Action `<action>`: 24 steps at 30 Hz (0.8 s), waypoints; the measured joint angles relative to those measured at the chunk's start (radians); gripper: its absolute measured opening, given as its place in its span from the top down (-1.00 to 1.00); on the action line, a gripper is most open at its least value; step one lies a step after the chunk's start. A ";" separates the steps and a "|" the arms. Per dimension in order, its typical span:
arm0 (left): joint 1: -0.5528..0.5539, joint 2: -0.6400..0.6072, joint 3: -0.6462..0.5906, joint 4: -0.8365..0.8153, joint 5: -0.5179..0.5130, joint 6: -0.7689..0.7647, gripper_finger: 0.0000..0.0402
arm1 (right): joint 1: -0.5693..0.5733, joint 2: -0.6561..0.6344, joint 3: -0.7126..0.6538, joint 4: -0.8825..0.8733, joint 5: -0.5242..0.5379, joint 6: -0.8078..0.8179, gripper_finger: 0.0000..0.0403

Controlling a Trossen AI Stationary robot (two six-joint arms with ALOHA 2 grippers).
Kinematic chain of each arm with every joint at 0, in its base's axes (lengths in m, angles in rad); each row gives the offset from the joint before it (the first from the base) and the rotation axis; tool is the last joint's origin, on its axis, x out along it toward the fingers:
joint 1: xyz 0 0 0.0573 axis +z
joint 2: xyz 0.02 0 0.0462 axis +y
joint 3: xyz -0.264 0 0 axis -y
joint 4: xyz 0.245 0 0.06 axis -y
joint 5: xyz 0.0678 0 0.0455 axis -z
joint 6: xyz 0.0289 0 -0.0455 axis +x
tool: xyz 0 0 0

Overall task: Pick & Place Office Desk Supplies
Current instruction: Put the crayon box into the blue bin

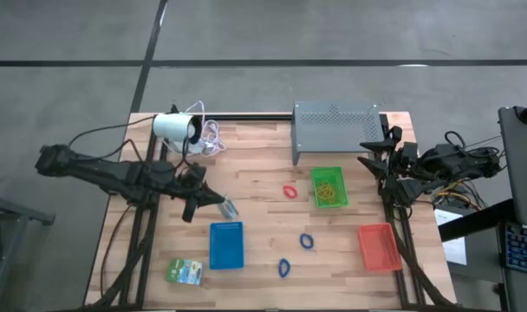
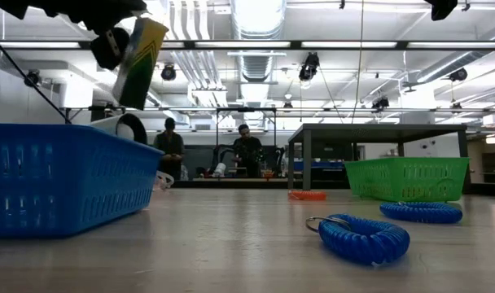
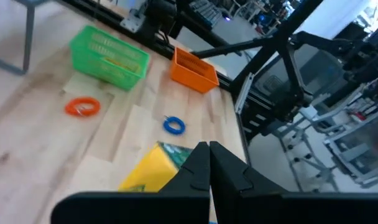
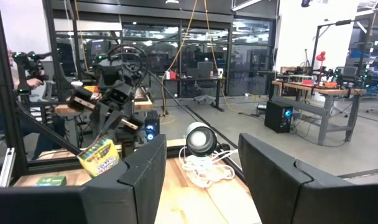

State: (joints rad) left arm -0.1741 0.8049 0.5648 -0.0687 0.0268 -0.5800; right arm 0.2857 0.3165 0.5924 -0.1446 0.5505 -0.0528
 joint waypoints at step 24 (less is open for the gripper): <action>-0.225 0.305 0.000 0.202 -0.109 -0.240 1.00 | 0.000 0.000 0.000 0.000 0.000 0.000 0.01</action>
State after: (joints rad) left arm -0.3987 1.1103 0.5648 0.1330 -0.0818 -0.8203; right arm 0.2857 0.3165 0.5926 -0.1448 0.5507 -0.0528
